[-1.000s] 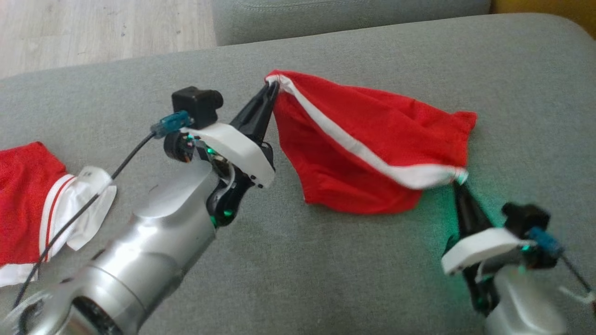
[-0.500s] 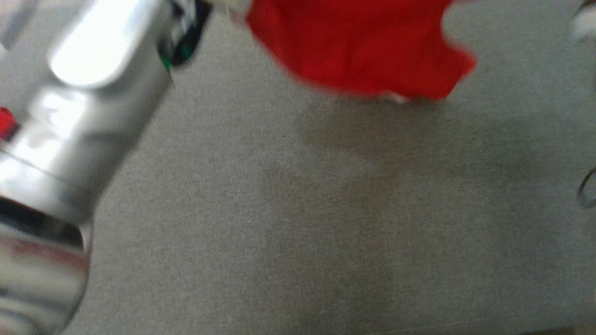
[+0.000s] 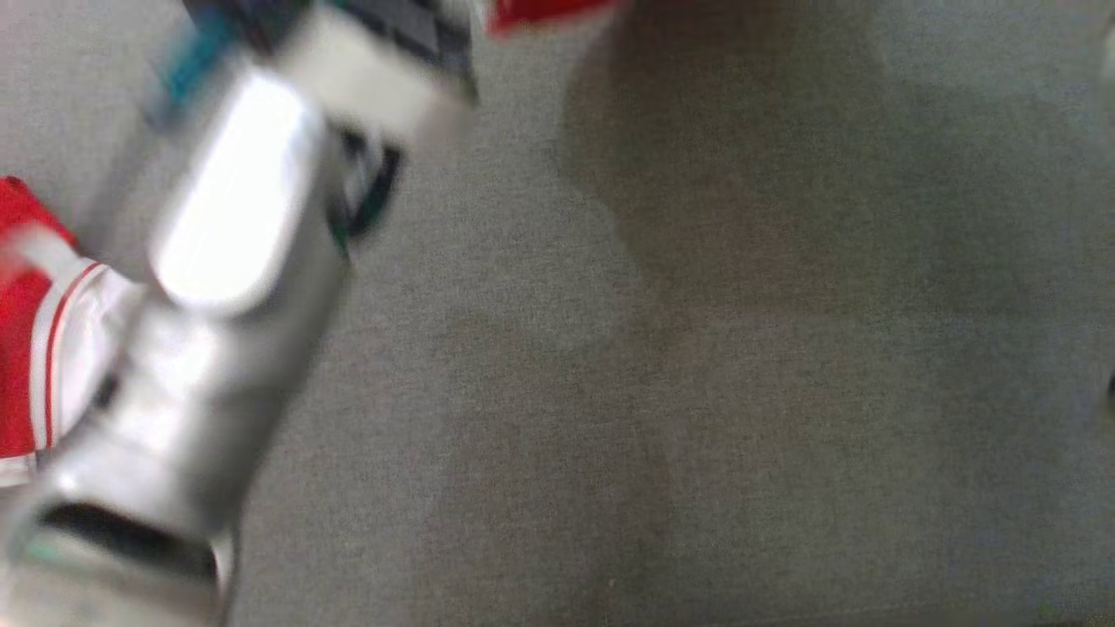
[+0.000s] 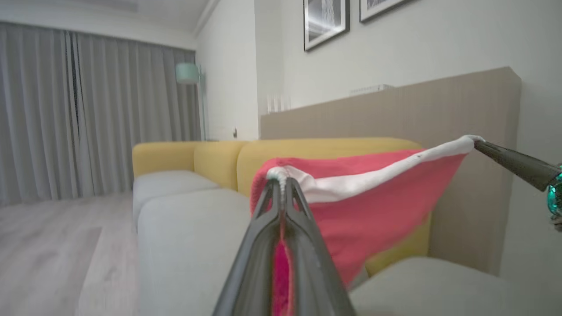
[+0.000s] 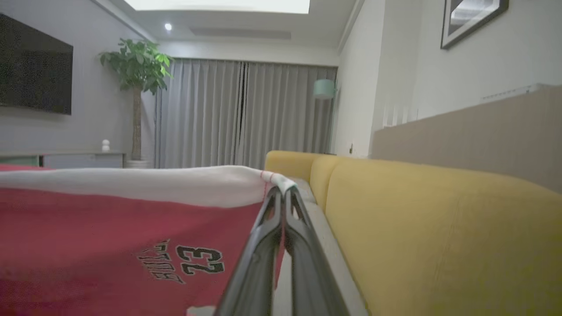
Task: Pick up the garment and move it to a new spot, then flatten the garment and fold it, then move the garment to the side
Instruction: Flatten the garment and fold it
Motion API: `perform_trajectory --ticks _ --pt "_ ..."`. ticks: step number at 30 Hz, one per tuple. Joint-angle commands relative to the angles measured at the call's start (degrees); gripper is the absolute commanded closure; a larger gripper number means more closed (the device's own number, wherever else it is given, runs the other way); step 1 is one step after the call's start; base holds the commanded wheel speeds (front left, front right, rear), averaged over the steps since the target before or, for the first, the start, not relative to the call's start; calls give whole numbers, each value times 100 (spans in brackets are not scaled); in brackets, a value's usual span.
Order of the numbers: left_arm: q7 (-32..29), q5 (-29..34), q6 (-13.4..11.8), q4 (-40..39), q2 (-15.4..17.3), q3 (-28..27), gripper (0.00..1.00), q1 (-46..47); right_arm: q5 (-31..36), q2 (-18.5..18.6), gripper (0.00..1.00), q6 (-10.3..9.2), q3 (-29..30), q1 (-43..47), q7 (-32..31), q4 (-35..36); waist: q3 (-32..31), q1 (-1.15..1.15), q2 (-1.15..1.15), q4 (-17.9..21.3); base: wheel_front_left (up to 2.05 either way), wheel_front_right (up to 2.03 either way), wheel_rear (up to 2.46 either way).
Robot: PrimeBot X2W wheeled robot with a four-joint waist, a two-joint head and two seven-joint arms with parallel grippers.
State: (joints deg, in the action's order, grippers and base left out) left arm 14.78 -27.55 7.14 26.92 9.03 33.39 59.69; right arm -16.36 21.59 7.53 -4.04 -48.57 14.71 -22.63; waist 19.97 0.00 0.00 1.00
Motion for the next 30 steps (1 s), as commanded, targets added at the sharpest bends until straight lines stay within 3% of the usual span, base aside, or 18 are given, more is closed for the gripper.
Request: perform_trajectory --ticks 1,10,15,23,27,30 --pt "21 73 25 -268 105 -158 100 -199 -106 21 100 -4 -52 451 29 220 -134 0 0 -26 0 0 0" --pt "21 -129 34 -739 -8 984 100 -2945 -327 -33 100 -4 287 3231 -19 599 -898 0 0 9 0 0 0" --pt "21 -259 34 -698 45 1298 100 -3890 -201 -80 100 -4 779 4399 -416 1287 -1268 0 0 142 0 0 0" --pt "21 -469 34 -740 54 1886 100 -4309 -31 -413 100 -4 1895 5815 -1245 2847 -1327 0 0 65 0 0 0" --pt "21 -713 35 -874 -123 1732 100 -4242 28 -549 100 -4 2160 5760 -1530 3259 -1143 0 0 -49 0 0 0" --pt "21 -859 35 -888 -307 1530 100 -4068 33 -526 100 -4 2144 5313 -1618 3129 -947 0 0 -191 0 0 0"
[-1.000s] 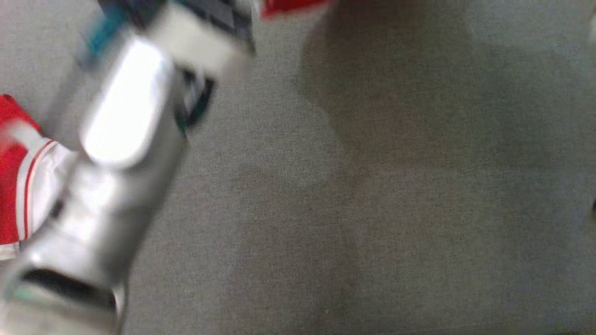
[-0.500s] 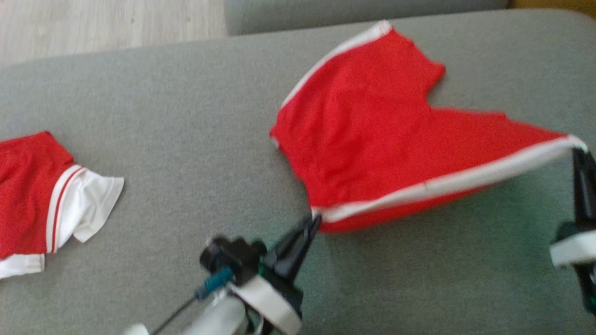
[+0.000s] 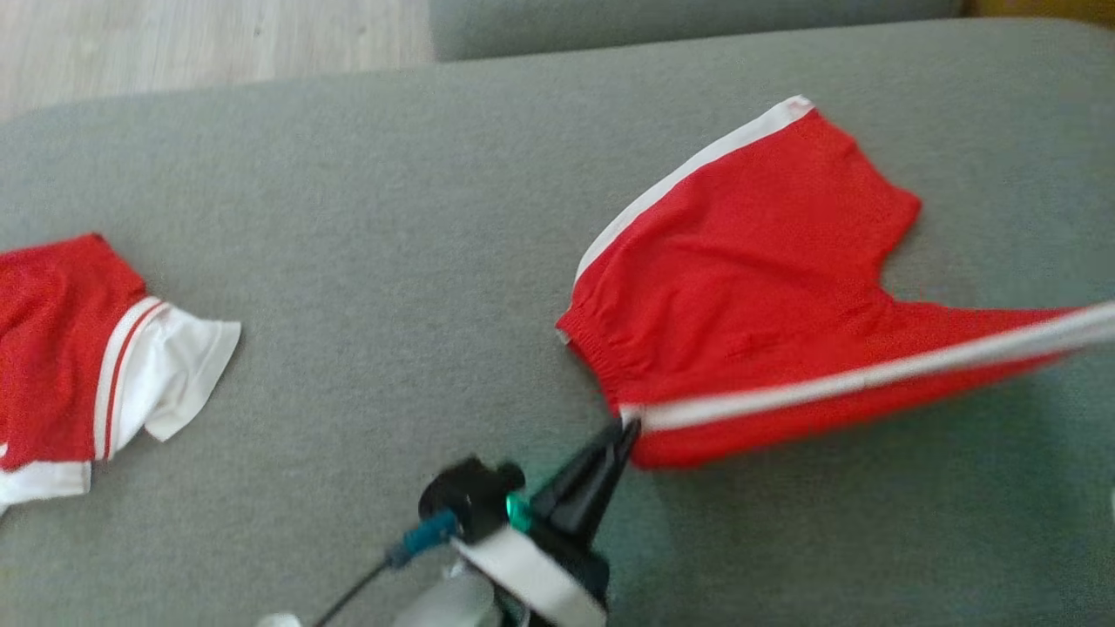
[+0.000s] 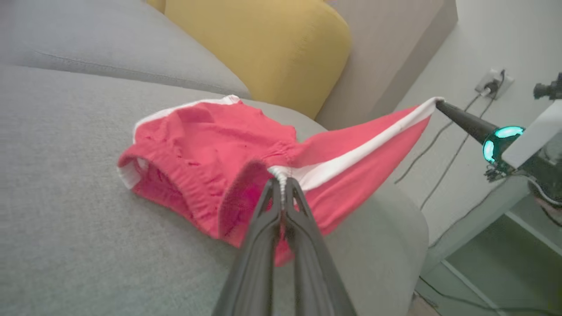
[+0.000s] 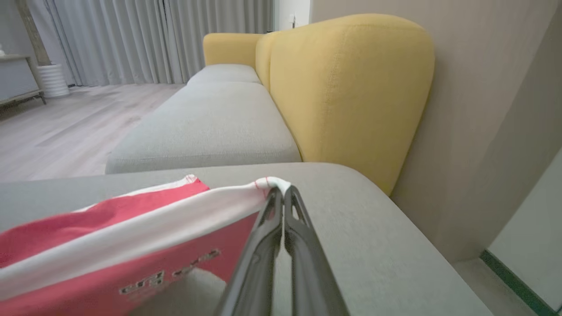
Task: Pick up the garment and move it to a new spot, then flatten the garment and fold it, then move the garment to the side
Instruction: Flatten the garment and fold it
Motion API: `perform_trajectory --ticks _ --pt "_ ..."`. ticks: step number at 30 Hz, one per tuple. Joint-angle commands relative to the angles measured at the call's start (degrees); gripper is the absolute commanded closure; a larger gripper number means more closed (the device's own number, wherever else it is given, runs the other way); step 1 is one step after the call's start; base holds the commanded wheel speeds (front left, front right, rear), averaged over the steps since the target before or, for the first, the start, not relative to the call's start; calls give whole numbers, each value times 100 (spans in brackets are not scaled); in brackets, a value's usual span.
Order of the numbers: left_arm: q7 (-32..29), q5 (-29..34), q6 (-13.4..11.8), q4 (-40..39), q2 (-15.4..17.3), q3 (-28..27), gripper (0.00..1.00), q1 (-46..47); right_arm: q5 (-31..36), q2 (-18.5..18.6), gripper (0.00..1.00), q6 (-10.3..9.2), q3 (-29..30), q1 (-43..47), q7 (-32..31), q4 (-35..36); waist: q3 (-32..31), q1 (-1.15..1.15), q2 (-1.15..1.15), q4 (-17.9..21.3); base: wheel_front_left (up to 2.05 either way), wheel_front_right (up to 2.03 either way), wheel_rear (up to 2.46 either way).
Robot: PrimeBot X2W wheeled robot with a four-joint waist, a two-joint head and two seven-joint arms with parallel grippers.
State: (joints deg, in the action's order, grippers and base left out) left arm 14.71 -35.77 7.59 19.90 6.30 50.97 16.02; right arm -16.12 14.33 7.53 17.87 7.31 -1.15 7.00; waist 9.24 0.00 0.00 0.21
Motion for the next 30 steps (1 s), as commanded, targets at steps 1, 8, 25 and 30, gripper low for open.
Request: perform_trajectory --ticks 1,8,25,30 --pt "29 -98 -10 -189 -100 -330 100 372 12 235 100 -4 -81 -469 -58 60 194 0 0 -168 0 0 0" --pt "29 -634 -10 -55 -324 -591 100 927 -21 857 100 -4 -672 -2056 -132 -1273 653 0 0 -556 0 0 0" --pt "29 -1865 -30 158 -341 -462 100 1717 -170 1267 100 -4 -2709 -4971 353 -4508 1260 0 0 -930 0 0 0" --pt "29 -1875 -29 215 -342 -387 100 1827 -361 1202 16 -4 -3113 -5517 729 -5227 1327 0 0 -989 0 0 0"
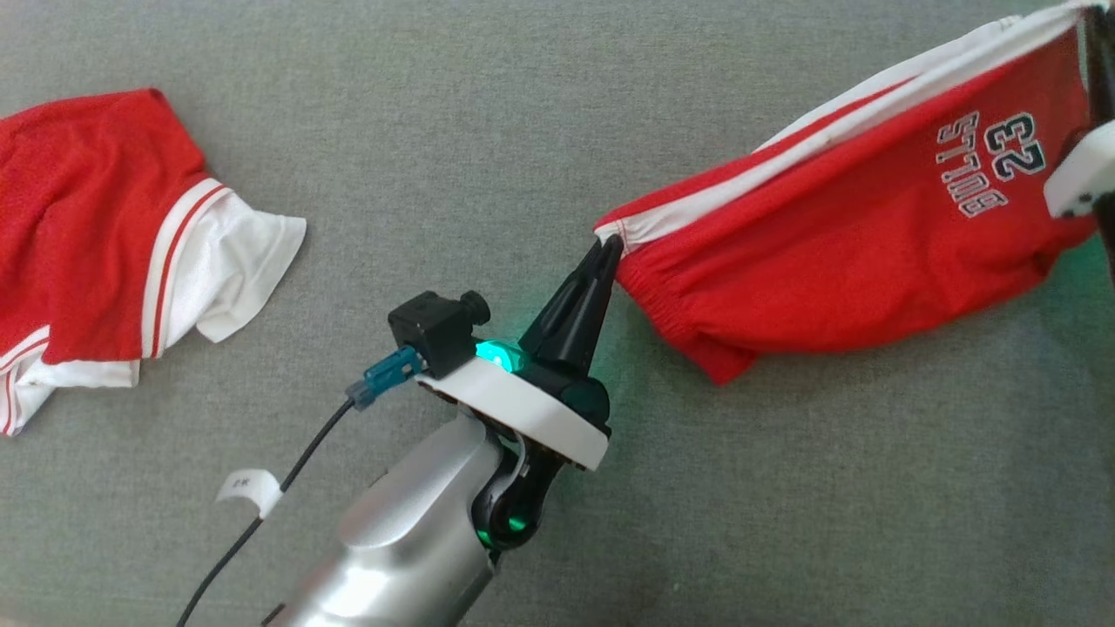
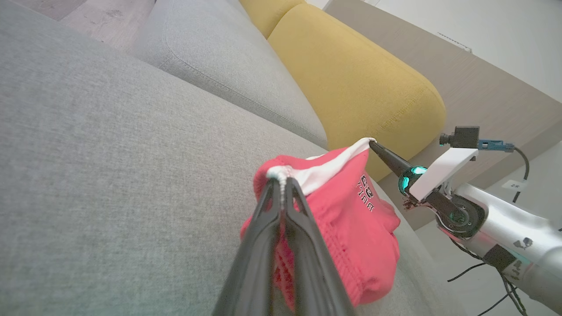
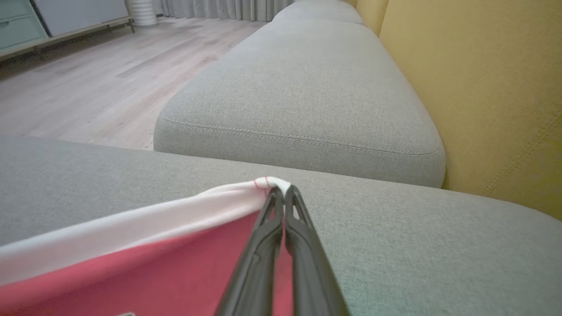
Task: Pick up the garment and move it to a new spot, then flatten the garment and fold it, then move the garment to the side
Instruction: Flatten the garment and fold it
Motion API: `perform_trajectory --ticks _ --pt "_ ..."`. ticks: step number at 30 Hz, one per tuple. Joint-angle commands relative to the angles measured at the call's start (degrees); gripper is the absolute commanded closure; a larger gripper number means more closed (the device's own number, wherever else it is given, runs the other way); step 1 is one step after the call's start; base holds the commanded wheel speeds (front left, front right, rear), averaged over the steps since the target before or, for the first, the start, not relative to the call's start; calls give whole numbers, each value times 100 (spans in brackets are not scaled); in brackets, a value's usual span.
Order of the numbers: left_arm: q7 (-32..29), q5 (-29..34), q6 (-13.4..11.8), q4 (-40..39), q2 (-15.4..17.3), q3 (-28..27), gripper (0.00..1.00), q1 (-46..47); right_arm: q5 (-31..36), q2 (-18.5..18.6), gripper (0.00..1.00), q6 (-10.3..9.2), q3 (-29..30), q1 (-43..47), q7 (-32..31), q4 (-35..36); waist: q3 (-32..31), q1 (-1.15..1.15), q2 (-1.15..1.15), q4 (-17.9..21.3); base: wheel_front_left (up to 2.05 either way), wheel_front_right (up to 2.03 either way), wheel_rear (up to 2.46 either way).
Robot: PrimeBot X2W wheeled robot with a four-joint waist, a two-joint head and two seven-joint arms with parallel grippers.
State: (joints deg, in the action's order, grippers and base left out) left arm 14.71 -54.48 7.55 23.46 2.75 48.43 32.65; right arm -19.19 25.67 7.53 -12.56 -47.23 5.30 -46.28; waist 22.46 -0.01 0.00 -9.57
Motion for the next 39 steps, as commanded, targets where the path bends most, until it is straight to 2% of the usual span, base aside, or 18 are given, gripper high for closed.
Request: perform_trajectory --ticks 1,2,3,4,5,10,12,13,17,23,27,39 --pt "29 12 -29 -145 13 -147 88 172 -108 54 0 -4 -135 -136 162 -11 3 1 0 -18 0 0 0" --pt "29 12 -29 -145 13 -147 88 172 -108 54 0 -4 -135 -136 162 -11 3 1 0 -18 0 0 0" --pt "29 20 -32 -151 13 -165 67 162 -149 48 0 -4 -184 -190 259 -119 -11 1 0 -22 0 0 0" --pt "29 39 -59 -160 13 -206 26 142 -196 32 0 -4 -234 -220 346 -222 -36 1 0 -22 0 0 0" --pt "29 74 -95 -171 13 -253 0 113 -235 17 0 -4 -297 -228 416 -315 -66 1 0 -16 0 0 0" --pt "29 643 -397 -298 13 -482 0 -85 -595 -2 0 -4 -638 -40 624 -578 -274 1 0 14 0 0 0" --pt "29 1186 -683 -494 13 -671 0 -178 -800 37 0 -4 -817 117 634 -594 -355 1 0 7 0 0 0" --pt "29 1753 -995 -786 13 -881 0 -364 -1072 108 0 -4 -956 289 573 -605 -423 1 0 -26 0 0 0" --pt "29 2857 -1663 -1494 13 -1201 0 -818 -1503 391 0 -4 -1136 525 466 -657 -489 1 0 -185 0 0 0" --pt "29 3825 -2471 -2164 13 -1364 0 -1508 -1773 780 0 -4 -1251 599 465 -921 -473 1 0 -560 0 0 0" --pt "29 4054 -2703 -2226 13 -1444 0 -1805 -1960 855 0 -4 -1286 633 389 -1108 -462 1 0 -770 0 0 0" --pt "29 4591 -2839 -2377 13 -1598 0 -2088 -2220 1061 0 -4 -1398 735 292 -1732 -452 1 0 -1076 0 0 0"
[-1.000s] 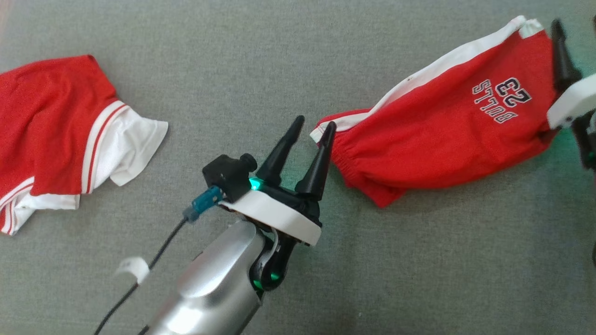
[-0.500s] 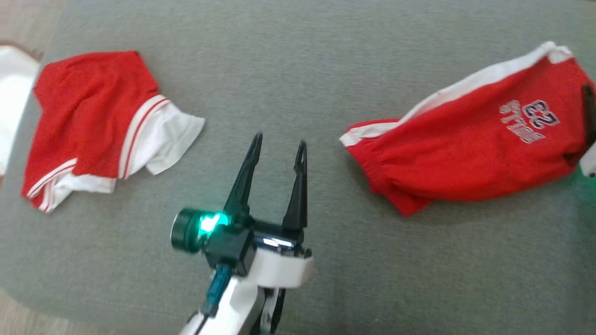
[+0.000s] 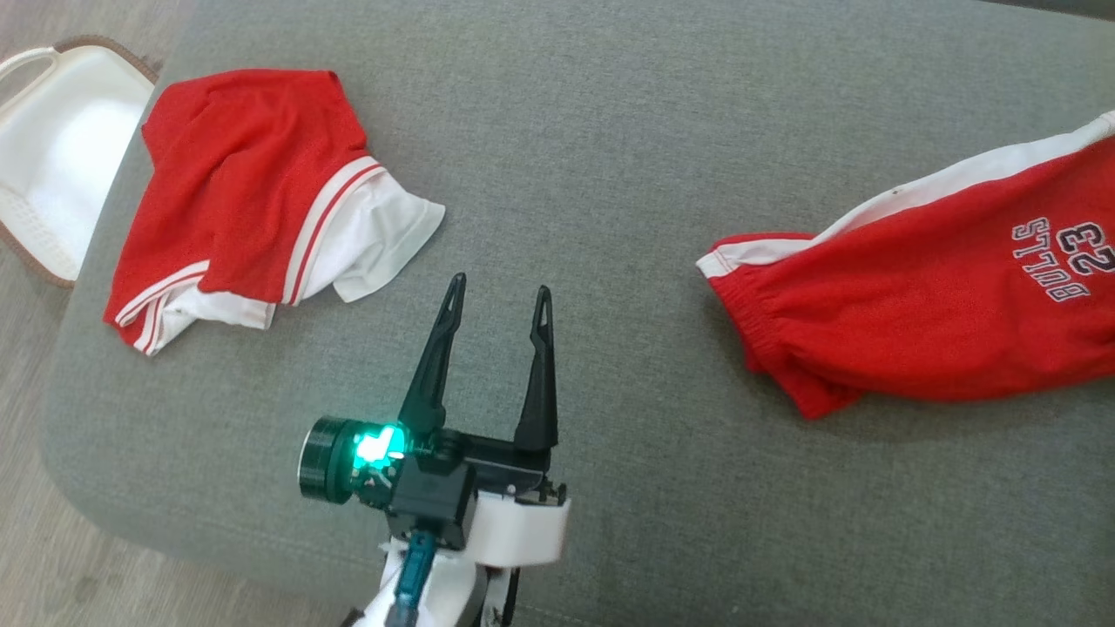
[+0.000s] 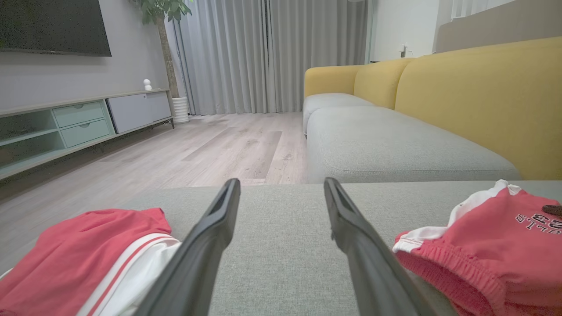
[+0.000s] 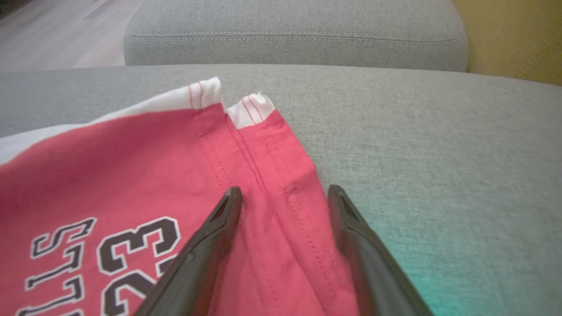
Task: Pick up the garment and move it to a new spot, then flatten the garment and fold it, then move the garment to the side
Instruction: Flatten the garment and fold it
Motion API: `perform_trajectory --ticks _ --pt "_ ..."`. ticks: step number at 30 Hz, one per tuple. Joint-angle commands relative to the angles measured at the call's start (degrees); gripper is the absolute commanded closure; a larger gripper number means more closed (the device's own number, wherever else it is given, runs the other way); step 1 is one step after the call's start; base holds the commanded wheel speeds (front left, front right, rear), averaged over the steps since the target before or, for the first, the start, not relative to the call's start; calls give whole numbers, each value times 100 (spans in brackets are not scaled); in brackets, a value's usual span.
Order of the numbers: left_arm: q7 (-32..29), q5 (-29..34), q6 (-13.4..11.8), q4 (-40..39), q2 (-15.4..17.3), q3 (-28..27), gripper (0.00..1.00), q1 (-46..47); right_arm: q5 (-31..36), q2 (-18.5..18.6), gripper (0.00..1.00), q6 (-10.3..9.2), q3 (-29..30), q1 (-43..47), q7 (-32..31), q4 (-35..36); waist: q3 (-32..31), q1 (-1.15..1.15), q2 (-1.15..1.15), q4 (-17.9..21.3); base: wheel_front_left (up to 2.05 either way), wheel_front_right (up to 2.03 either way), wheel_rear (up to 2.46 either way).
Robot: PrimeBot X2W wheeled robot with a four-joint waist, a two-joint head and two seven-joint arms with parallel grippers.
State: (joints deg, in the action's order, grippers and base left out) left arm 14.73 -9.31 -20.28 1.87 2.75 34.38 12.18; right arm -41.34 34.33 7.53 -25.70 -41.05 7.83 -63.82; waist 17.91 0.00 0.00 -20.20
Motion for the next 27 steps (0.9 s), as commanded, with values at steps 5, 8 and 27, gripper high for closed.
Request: perform_trajectory --ticks 5,8,27 --pt "27 211 -66 -285 13 -143 0 -67 -64 185 0 -4 -68 88 -118 -339 25 0 0 -78 0 0 0" --pt "27 258 -62 -292 13 -138 0 -54 -192 115 36 -4 -49 100 -249 -349 34 0 0 -81 0 0 0" --pt "27 430 154 260 142 -846 0 -710 -663 -263 100 -4 -257 1043 374 -48 -1054 0 0 1404 0 0 0"
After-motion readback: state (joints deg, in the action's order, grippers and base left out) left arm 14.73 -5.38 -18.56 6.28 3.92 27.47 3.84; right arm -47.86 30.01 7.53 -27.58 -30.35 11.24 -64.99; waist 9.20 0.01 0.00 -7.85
